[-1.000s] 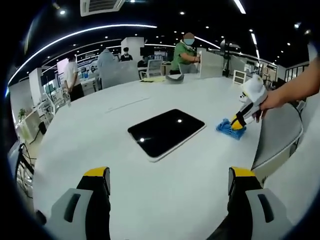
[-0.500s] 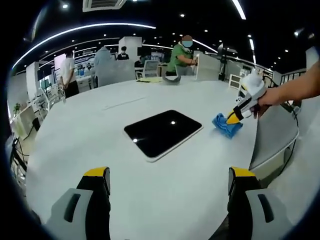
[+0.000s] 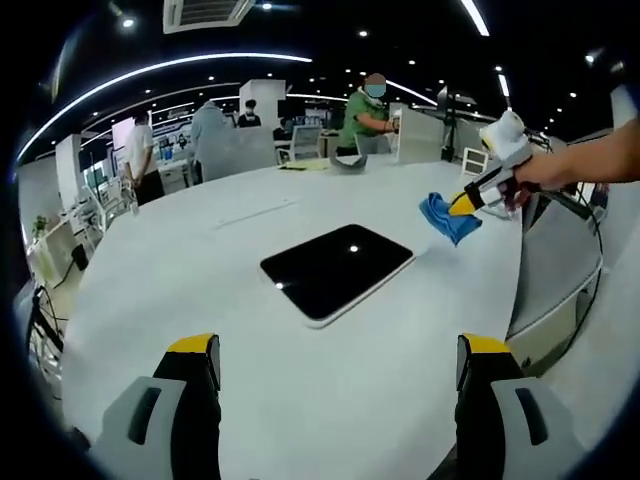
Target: Wipe the mirror surface with the cleaning cloth until all visible marks leave the cleaned area.
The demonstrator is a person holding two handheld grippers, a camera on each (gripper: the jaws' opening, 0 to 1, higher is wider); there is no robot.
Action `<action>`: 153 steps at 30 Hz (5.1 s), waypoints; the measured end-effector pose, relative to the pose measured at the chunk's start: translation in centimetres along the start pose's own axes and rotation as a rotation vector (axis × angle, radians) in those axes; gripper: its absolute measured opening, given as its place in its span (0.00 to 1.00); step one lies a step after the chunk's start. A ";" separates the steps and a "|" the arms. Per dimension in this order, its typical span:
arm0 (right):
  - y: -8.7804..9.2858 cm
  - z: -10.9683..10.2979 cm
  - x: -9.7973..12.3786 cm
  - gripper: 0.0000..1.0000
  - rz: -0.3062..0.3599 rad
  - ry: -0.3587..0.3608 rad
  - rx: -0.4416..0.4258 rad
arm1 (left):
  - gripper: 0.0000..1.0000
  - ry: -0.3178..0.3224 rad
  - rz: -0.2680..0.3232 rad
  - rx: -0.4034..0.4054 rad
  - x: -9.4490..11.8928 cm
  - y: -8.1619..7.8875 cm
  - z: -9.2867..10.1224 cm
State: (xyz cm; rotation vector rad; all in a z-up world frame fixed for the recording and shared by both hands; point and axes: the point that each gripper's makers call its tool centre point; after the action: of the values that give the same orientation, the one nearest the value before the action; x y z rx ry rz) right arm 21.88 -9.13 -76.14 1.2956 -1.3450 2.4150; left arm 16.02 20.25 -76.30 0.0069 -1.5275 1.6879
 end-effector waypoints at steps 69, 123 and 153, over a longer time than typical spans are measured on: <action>-16.6 -6.5 -12.9 0.03 0.144 -0.235 0.128 | 0.99 -0.039 0.013 0.085 0.4 1.4 -0.7; -17.4 -9.4 -18.7 0.03 0.061 -0.288 0.097 | 0.99 -0.031 0.055 0.098 -0.2 0.2 -1.5; -16.6 -10.4 -20.7 0.05 0.011 -0.267 0.124 | 0.99 -0.004 0.031 0.077 -1.8 0.5 -1.0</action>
State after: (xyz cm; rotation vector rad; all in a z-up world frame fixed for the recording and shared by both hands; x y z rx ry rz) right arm 35.85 14.86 -82.48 1.6986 -1.2773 2.4360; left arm 17.39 20.08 -77.90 0.0278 -1.4715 1.7719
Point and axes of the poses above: the point that each gripper's makers call its tool centre point, and the gripper's own axes: x roughly backward along the fingers, z roughly to its right, y roughly out of its underside, and after that the axes turned 15 degrees about x, right-handed
